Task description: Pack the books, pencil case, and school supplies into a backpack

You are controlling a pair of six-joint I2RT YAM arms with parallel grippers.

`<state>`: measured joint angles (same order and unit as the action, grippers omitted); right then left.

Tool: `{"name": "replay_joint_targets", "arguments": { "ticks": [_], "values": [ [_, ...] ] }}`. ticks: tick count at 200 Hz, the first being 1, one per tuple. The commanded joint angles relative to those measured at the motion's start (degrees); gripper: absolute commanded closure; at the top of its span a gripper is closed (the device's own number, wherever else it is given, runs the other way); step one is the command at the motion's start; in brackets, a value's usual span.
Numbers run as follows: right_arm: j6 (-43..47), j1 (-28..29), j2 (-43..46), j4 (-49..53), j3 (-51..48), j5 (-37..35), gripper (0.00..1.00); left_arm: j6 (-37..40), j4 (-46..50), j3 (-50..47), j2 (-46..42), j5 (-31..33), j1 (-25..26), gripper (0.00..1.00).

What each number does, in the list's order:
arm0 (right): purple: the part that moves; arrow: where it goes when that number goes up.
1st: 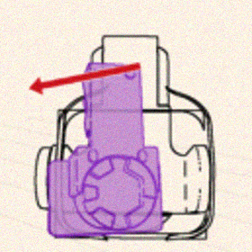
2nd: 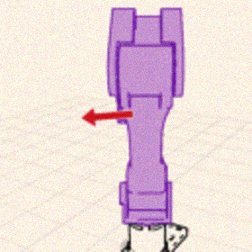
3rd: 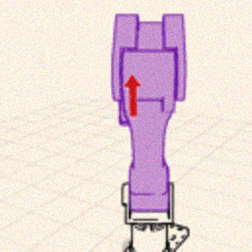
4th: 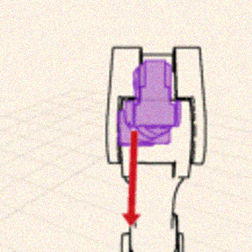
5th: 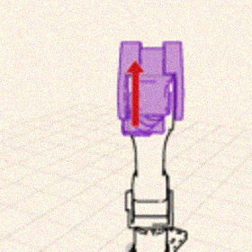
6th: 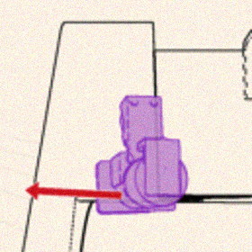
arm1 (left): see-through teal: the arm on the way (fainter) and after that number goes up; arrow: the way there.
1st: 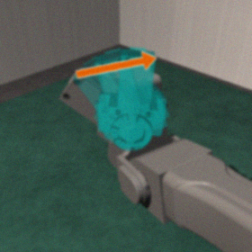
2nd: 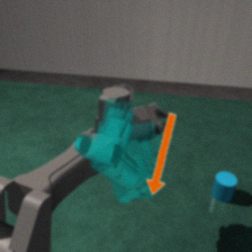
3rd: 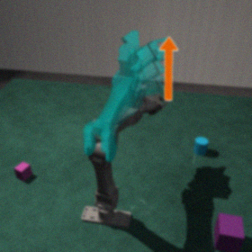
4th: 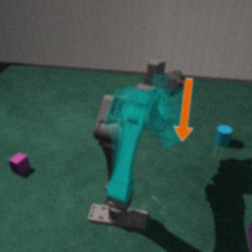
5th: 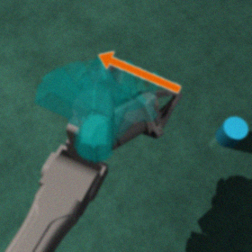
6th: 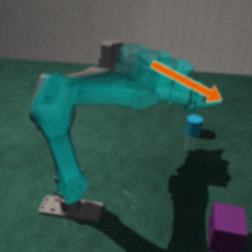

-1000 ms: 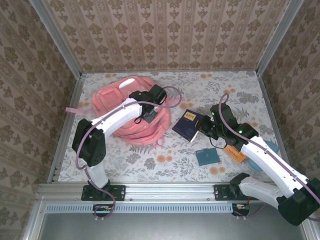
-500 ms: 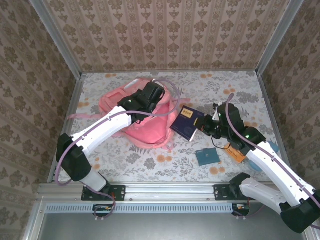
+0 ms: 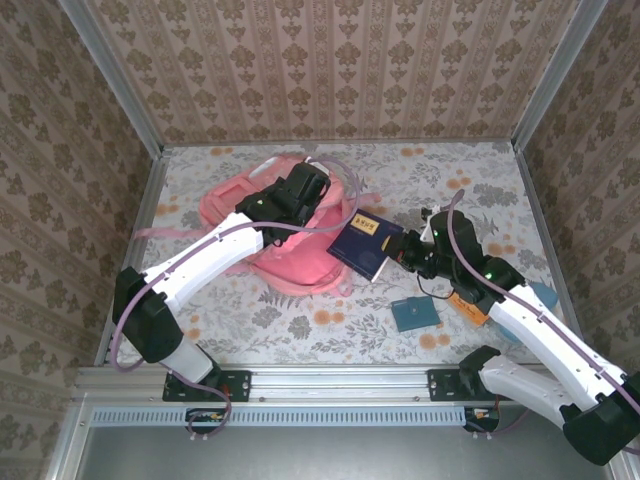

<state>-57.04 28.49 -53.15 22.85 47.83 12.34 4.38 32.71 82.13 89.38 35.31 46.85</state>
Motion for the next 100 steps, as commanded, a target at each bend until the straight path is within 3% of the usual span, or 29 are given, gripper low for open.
{"name": "replay_joint_targets", "arguments": {
  "ticks": [1, 32, 100],
  "values": [
    [-1.51, 0.07, -1.03, -4.87, 0.24, 1.48, 0.99, -2.50, -5.53, 1.93, -2.95, -0.55, 0.43, 0.95],
    [-6.95, 0.58, -5.03, -18.47, -2.60, 5.50, 0.99, -3.68, -5.54, 2.67, -3.30, -3.06, 0.43, 0.95],
    [-13.07, 5.94, -22.73, -36.38, 1.36, -0.09, 0.99, -3.77, -5.71, 4.00, -2.68, -2.00, 0.36, 0.98]
  ]
}}
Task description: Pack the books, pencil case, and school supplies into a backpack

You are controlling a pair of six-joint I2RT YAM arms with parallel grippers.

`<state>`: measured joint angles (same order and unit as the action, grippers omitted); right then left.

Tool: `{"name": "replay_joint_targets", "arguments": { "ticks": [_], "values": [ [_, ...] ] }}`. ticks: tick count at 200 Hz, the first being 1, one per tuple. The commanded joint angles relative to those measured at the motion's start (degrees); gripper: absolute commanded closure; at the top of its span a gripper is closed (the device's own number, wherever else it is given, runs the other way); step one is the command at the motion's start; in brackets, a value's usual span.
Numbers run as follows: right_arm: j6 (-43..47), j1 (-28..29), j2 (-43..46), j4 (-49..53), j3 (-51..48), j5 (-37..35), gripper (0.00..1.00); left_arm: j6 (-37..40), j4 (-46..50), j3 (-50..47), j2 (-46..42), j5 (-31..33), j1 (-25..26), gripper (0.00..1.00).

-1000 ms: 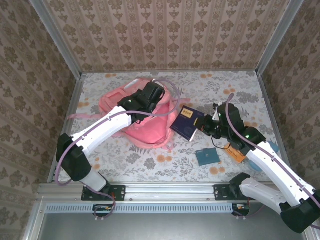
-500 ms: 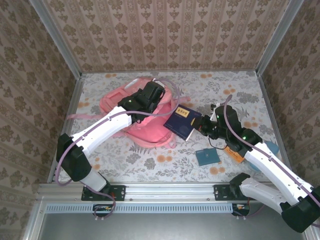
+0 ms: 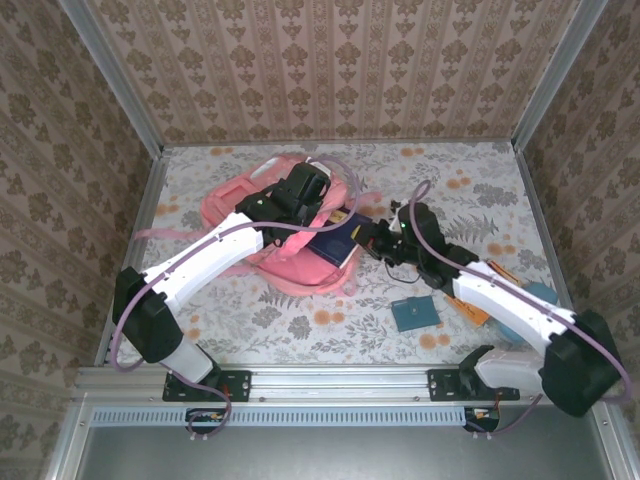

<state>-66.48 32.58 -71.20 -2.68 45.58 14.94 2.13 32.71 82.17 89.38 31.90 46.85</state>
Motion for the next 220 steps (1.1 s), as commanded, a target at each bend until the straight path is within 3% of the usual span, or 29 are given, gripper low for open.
{"name": "replay_joint_targets", "arguments": {
  "ticks": [1, 57, 134, 177, 197, 220],
  "values": [
    [-3.77, 1.95, -5.01, -10.99, 3.76, -2.84, 0.99, -1.47, -5.72, 3.96, -2.66, 1.45, 0.31, 0.98],
    [-12.51, 6.00, -19.19, -14.86, 8.63, -12.58, 0.99, -2.12, -4.63, 4.78, -2.51, 0.71, -0.07, 0.99],
    [-17.08, 7.24, -34.87, -20.59, 16.61, -15.29, 0.96, -4.04, -2.84, 4.79, -2.54, -2.25, -0.98, 0.99],
    [-21.66, 7.48, -42.60, -24.84, 21.08, -10.57, 0.93, -4.90, -2.56, 4.81, -2.53, -2.84, -1.67, 1.00],
    [-22.82, 7.59, -43.40, -25.86, 21.84, -10.00, 0.87, -6.24, -2.55, 4.66, -2.54, -3.84, -2.25, 1.00],
    [-22.87, 7.33, -44.17, -25.74, 23.40, -4.78, 0.69, -7.15, -2.82, 4.58, -2.46, -4.73, -2.89, 1.00]
  ]
}}
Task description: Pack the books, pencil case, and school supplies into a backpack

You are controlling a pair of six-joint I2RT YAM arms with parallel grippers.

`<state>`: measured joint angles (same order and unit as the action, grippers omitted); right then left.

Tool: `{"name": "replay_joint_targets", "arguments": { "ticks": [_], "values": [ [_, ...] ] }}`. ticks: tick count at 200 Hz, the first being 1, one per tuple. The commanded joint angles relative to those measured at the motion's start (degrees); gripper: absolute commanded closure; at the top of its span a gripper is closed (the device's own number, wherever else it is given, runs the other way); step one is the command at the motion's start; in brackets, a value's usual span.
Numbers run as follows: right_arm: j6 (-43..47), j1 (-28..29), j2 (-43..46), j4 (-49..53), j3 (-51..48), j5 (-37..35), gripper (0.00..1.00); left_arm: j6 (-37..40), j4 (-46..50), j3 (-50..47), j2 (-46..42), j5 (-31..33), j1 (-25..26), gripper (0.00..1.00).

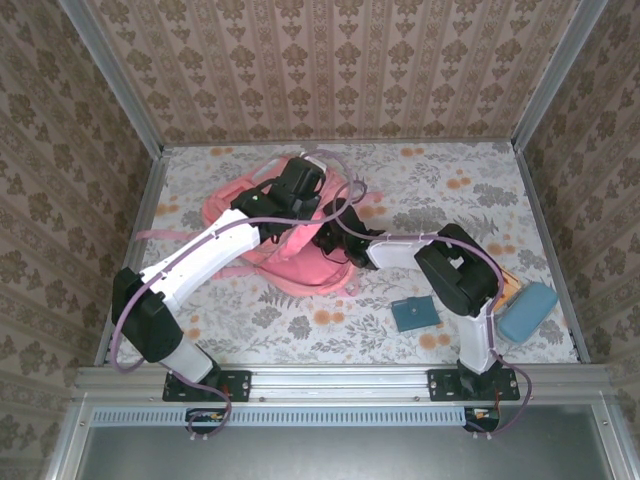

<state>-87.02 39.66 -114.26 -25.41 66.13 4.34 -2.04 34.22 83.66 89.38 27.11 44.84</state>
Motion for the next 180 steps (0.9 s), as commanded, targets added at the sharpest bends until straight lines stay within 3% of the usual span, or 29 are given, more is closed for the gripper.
{"name": "replay_joint_targets", "arguments": {
  "ticks": [1, 22, 47, 70, 114, 141, 157, 180],
  "values": [
    [-2.43, 0.20, -1.13, -2.95, 2.86, 6.10, 0.68, -3.01, -4.33, 3.09, -2.46, 0.05, -0.89, 1.00],
    [-4.75, 0.07, 0.43, -1.65, 0.88, 10.79, 0.50, -3.55, -4.25, 2.80, -2.50, -0.32, -1.48, 1.00],
    [-6.55, 0.16, 5.10, -1.07, -4.30, 12.86, 0.47, -4.14, -4.00, 2.56, -2.45, -2.13, -2.46, 1.00],
    [-6.87, 0.13, 9.99, 2.44, -8.23, 12.94, 0.50, -4.53, -3.72, 2.19, -2.40, -2.68, -3.13, 1.00],
    [-2.99, -0.02, 19.28, 10.85, -13.07, 10.59, 0.68, -5.17, -4.07, -0.06, -2.82, -4.16, -4.82, 1.00],
    [3.05, -0.10, 27.18, 19.81, -16.13, 6.33, 0.75, -5.21, -4.25, -2.65, -3.51, -3.69, -6.28, 1.00],
    [10.04, -0.24, 32.89, 31.14, -16.54, -0.96, 0.76, -5.49, -4.24, -5.27, -4.24, -3.53, -7.44, 1.00],
    [19.80, -1.51, 40.82, 46.26, -16.00, -12.85, 0.65, -6.31, -4.64, -9.24, -5.64, -5.20, -9.34, 1.00]
  ]
}}
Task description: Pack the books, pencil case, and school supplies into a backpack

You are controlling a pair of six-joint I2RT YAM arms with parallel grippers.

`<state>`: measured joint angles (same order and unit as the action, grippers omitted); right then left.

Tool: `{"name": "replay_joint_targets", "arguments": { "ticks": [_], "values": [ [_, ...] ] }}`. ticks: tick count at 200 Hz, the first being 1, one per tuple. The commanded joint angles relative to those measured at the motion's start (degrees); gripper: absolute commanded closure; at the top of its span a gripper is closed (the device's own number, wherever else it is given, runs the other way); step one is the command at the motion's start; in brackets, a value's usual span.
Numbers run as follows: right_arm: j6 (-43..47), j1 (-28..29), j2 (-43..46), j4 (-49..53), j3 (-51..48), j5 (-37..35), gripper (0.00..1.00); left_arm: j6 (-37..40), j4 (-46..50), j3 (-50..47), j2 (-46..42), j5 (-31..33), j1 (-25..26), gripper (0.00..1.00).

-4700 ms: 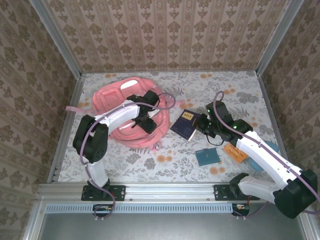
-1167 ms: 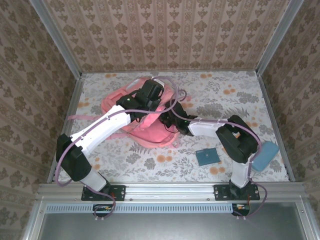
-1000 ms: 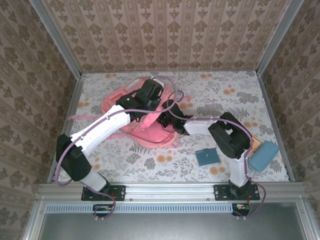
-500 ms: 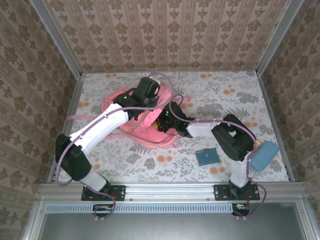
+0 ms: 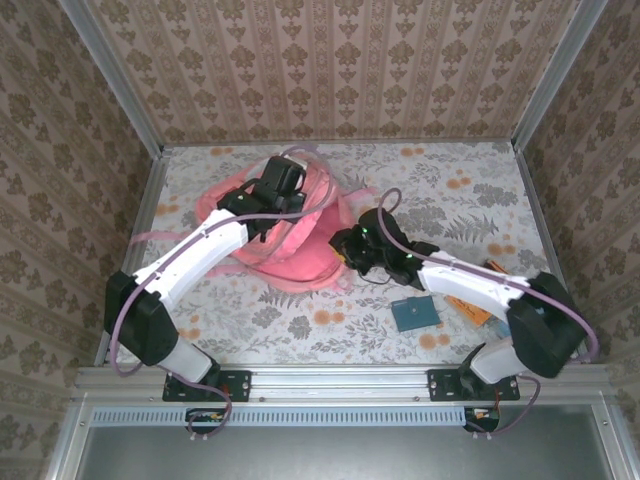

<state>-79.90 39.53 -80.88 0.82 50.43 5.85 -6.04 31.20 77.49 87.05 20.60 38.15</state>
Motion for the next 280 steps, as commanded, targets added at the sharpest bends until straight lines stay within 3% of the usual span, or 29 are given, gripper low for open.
{"name": "replay_joint_targets", "arguments": {
  "ticks": [1, 27, 79, 96, 120, 150, 177, 243, 280],
  "values": [
    [13.02, -1.51, 7.69, 20.64, -0.28, -14.67, 0.64, -2.35, -1.60, -3.19, -3.34, 1.17, -2.73, 1.00],
    [20.93, -8.59, 13.20, 28.46, -0.71, -16.53, 0.49, -3.97, -1.59, -6.47, -4.25, -2.33, -3.78, 0.93],
    [32.69, -22.27, 16.30, 41.93, 1.23, -23.61, 0.19, -11.93, 1.41, -7.62, -6.83, -8.12, -3.87, 0.32],
    [34.99, -27.12, 16.63, 41.97, -0.39, -23.31, 0.13, -13.69, 0.65, -8.85, -8.83, -8.64, -3.96, 0.18],
    [37.24, -34.49, 15.35, 40.91, -2.34, -20.48, 0.10, -14.80, 0.13, -9.71, -10.81, -9.25, -4.53, 0.07],
    [37.96, -42.56, 10.80, 38.56, -4.59, -14.74, 0.10, -15.15, -0.08, -10.27, -11.71, -11.51, -5.27, 0.00],
    [38.06, -45.45, 6.04, 35.98, -6.03, -11.82, 0.11, -15.65, -0.09, -10.78, -11.73, -12.68, -5.54, 0.00],
    [40.16, -45.01, -2.46, 27.09, -6.79, -1.05, 0.15, -17.11, -0.70, -11.64, -11.47, -15.01, -5.98, 0.00],
    [41.10, -40.71, -7.51, 23.14, -3.42, 8.40, 0.18, -18.98, -1.68, -11.84, -10.76, -18.58, -5.98, 0.00]
  ]
}}
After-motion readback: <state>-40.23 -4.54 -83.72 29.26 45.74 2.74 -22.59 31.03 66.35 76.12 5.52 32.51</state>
